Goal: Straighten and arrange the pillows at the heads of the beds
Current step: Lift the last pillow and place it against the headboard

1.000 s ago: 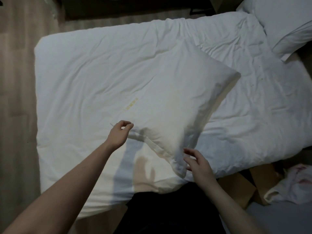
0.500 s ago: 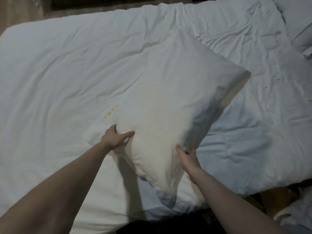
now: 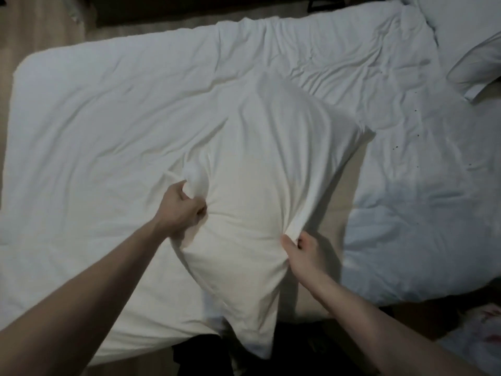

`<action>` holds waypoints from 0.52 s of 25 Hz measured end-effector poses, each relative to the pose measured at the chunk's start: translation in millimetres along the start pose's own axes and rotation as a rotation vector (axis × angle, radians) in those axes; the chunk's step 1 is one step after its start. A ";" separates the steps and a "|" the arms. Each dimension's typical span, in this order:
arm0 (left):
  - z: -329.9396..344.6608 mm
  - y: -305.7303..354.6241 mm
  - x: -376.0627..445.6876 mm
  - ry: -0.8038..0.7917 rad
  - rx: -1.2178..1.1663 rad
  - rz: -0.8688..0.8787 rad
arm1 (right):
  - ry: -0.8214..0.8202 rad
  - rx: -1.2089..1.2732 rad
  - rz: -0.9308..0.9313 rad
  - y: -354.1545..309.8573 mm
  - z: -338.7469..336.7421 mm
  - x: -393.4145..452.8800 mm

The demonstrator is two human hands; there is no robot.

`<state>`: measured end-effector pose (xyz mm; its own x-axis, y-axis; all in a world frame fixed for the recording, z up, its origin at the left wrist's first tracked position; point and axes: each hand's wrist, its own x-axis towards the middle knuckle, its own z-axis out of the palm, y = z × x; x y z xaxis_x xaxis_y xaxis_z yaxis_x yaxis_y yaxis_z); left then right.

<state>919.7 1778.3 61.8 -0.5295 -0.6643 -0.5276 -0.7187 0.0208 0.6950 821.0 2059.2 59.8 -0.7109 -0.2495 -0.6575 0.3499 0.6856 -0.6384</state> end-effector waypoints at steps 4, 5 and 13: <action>10.6 11.9 -74.1 -0.096 0.002 0.022 | -0.391 -0.358 0.017 26.8 -68.6 -57.0; 13.4 8.1 -82.6 -0.135 0.046 0.016 | -0.537 -0.495 0.014 33.8 -75.0 -67.2; 27.0 11.3 -141.3 -0.091 0.346 0.525 | -0.090 -0.621 -0.584 -65.7 -97.4 11.0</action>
<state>974.2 1892.6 131.0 -0.8764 -0.4338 -0.2092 -0.4486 0.5771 0.6824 730.8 2078.0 133.6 -0.6127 -0.7146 -0.3375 -0.4738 0.6739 -0.5669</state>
